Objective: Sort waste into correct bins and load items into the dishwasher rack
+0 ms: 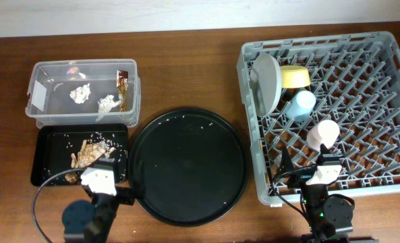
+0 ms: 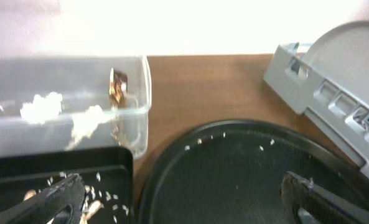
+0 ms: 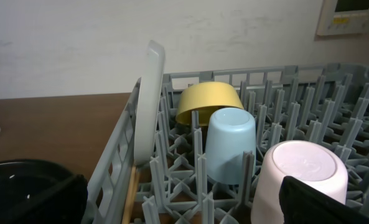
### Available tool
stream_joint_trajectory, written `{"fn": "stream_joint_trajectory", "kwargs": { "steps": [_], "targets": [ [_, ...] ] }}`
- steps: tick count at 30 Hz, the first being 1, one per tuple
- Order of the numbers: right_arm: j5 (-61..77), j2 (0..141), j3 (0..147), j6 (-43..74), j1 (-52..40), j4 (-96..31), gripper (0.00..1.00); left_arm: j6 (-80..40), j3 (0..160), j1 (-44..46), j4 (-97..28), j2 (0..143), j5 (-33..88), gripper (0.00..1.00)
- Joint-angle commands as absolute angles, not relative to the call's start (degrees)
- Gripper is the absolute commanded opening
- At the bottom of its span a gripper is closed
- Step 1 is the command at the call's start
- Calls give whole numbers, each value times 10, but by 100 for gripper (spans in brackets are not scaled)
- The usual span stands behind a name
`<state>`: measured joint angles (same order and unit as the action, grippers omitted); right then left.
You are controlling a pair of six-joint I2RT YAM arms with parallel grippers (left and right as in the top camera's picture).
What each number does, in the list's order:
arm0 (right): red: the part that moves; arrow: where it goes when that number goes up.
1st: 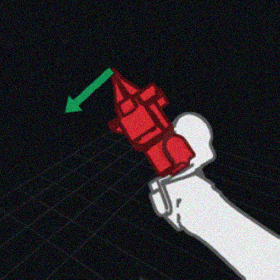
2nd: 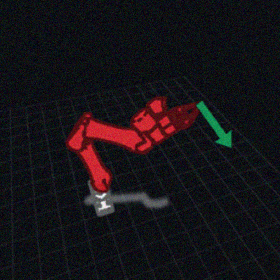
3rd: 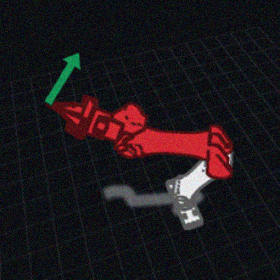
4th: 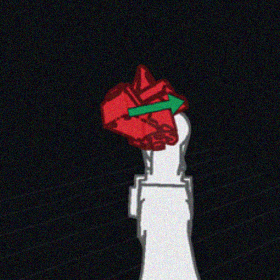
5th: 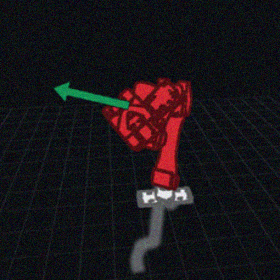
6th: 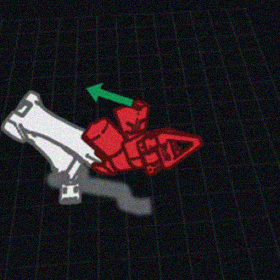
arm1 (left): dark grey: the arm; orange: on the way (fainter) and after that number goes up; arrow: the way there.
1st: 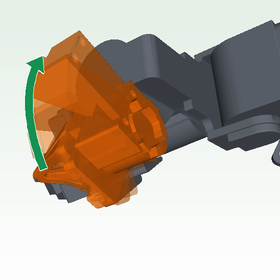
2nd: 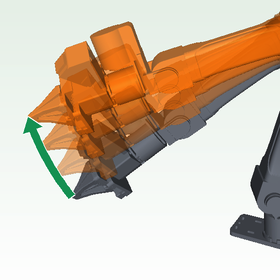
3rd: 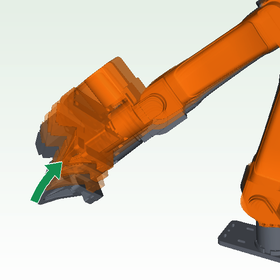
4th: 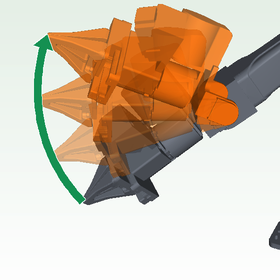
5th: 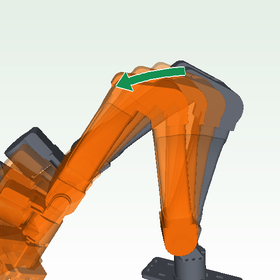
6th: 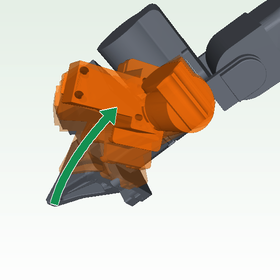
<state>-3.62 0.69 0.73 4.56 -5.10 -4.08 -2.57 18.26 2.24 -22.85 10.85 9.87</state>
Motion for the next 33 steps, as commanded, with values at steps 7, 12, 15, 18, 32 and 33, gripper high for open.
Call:
{"fn": "stream_joint_trajectory", "kwargs": {
  "steps": [7, 12, 15, 18, 32, 33],
  "targets": [
    [-37, 2, 3, 49, -48, -43, 99, 31, 161, 20, -202, 29, 90, 99],
    [-37, 2, 3, 49, -48, -43, 99, 31, 131, 20, -171, 28, 62, 99],
    [-37, 2, 3, 49, -48, -43, 99, 30, 69, 21, -57, 20, 62, 99],
    [-37, 2, 3, 49, -48, -43, 99, 22, 21, 21, 14, 3, 62, 99],
    [-37, 2, 3, 49, -48, -43, 99, 23, 5, 21, -42, 3, 47, 99],
    [-37, 2, 3, 49, -48, -43, 99, 23, 5, 21, -42, 3, 47, 99]
  ]
}}
